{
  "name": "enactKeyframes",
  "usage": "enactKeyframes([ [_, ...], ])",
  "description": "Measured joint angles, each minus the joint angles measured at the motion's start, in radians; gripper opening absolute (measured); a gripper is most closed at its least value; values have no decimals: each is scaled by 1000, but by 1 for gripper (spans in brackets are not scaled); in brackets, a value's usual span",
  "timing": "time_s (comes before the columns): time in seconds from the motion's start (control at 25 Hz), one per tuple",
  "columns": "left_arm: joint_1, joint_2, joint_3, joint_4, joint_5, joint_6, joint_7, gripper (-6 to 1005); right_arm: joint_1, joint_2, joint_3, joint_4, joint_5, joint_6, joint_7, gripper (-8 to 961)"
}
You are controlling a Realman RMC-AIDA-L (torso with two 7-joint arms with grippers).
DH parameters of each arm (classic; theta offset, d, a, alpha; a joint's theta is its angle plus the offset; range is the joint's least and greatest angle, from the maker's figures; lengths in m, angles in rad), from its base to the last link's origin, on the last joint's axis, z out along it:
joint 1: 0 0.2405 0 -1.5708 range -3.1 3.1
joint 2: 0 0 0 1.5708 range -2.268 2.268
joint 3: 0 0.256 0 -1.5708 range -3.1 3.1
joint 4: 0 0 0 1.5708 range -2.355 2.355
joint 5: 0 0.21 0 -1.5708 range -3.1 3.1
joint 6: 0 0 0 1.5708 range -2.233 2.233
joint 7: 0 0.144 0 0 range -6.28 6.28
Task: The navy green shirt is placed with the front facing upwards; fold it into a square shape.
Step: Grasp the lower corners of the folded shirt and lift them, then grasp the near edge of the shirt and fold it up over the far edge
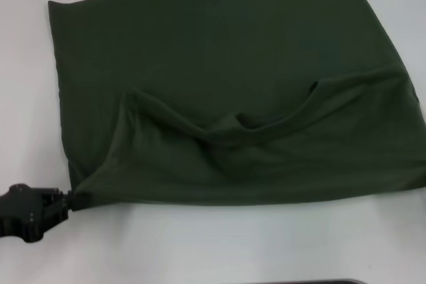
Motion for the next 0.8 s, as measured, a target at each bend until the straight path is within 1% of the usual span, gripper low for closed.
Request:
enactKeyframes([
  [0.04, -12, 7, -12, 0, 1, 0, 2, 25, 0, 0, -1, 0, 0, -2, -1, 44],
  [0.08, -12, 7, -12, 0, 1, 0, 2, 25, 0, 0, -1, 0, 0, -3, -1, 44],
  [0.24, -45, 30, -66, -4, 5, 8, 18, 25, -5, 0, 0, 0, -13, -16, -5, 44],
  [0.36, -65, 41, -74, -5, 5, 6, 20, 25, -6, 1, 3, 0, -35, -25, -6, 44],
  [0.64, -107, 66, -78, -4, 7, -12, 11, 25, -4, 16, 1, 0, -57, -37, -18, 44],
  [0.8, -115, 72, -78, -6, 28, -23, 6, 25, -5, 18, 5, 0, -57, -41, -18, 44],
])
